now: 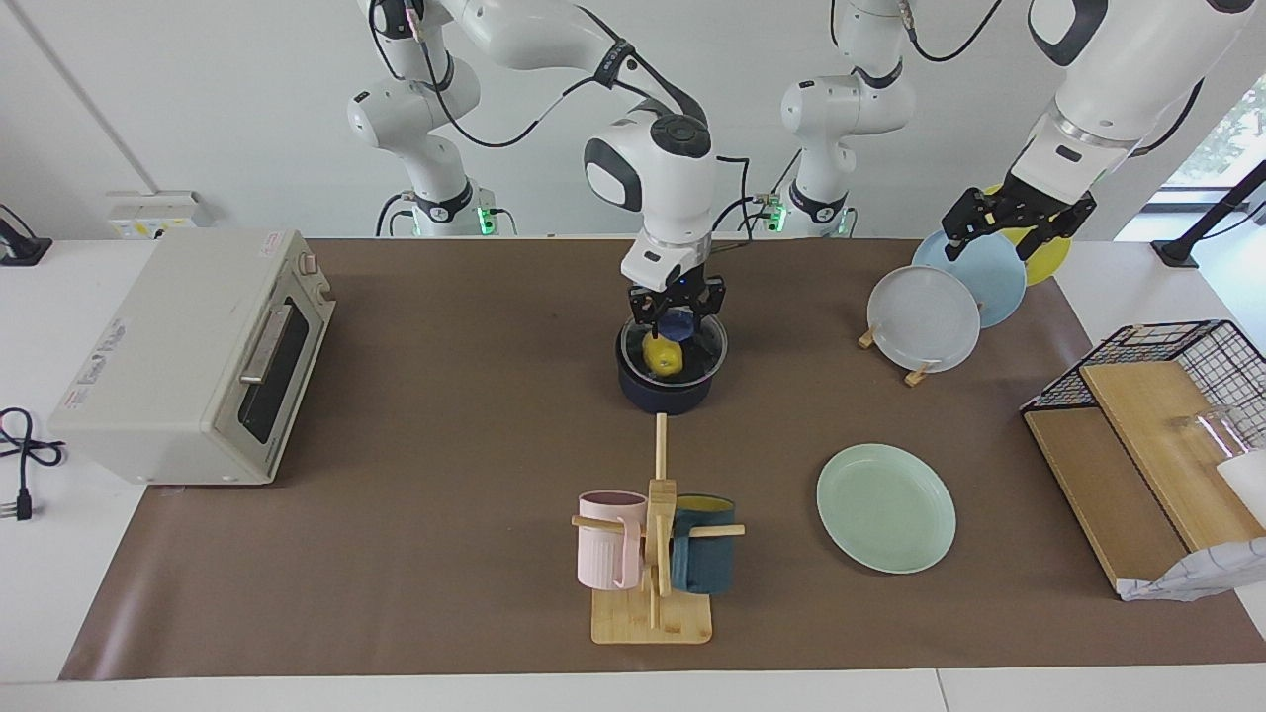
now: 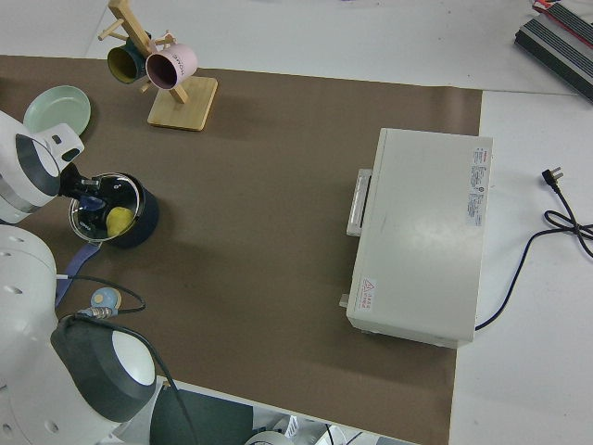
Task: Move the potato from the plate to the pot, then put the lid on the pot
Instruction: 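Lower the glass lid onto the pot with the right gripper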
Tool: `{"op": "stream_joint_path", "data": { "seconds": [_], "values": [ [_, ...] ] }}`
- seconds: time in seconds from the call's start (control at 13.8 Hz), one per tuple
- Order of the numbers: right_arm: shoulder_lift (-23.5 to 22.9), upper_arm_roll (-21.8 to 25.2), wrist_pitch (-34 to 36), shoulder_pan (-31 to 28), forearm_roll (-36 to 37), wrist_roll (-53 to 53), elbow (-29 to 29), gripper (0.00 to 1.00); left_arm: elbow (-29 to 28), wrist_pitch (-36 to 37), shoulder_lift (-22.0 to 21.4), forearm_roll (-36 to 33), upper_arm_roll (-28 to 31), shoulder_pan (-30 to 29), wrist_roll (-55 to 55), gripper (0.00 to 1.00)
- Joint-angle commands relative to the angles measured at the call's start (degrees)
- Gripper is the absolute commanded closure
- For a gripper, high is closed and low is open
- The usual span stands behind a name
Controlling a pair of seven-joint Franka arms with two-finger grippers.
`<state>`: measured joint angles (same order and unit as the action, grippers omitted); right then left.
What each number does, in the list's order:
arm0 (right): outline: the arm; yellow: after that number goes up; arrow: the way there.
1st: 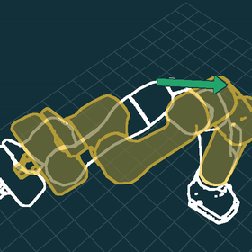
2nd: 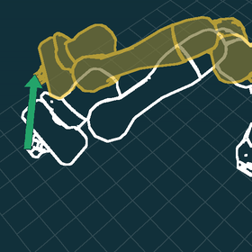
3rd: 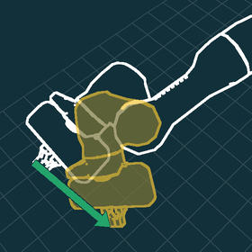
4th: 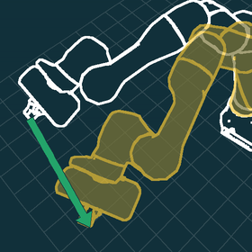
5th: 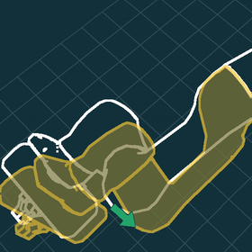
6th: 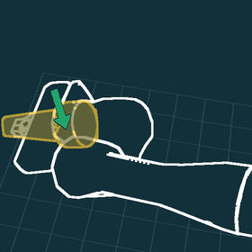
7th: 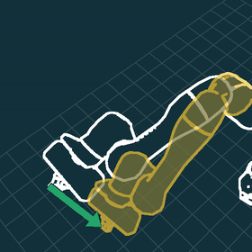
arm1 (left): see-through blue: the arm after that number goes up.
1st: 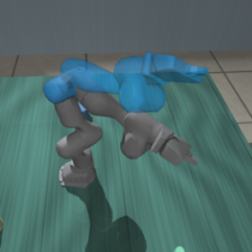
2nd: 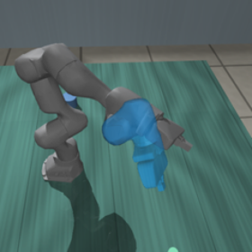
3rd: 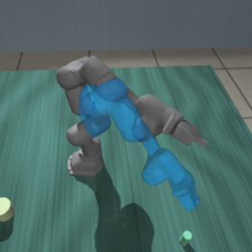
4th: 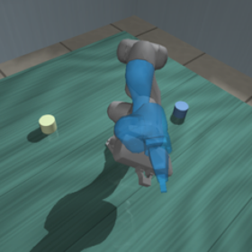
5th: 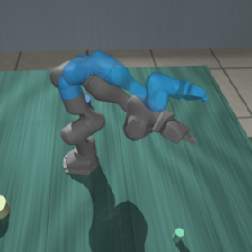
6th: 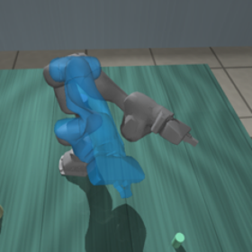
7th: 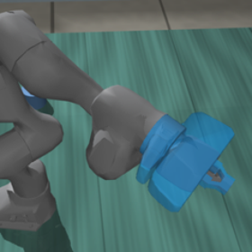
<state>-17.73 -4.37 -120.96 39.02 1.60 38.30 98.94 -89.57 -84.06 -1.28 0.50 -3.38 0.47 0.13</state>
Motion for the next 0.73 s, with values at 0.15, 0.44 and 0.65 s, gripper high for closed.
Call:
{"op": "stream_joint_path", "data": {
  "seconds": [0.15, 0.44, 0.65],
  "values": [
    [0.5, 0.0, -1.3, 0.0, 2.7, 0.3, 1.2, 1.00, 0.0, -0.5, 0.0, -1.3, 0.5, 0.9, 0.3, 0.00],
    [0.5, 0.0, -1.5, 0.0, 4.1, 0.2, 1.3, 1.00, 0.0, -0.2, 0.0, -1.3, 0.5, 1.0, 0.1, 0.00],
    [0.6, 0.0, -1.9, 0.1, 4.1, 0.3, 1.7, 1.00, 0.0, -0.1, 0.0, -1.3, 0.5, 0.6, 0.2, 0.00]
  ]
}}
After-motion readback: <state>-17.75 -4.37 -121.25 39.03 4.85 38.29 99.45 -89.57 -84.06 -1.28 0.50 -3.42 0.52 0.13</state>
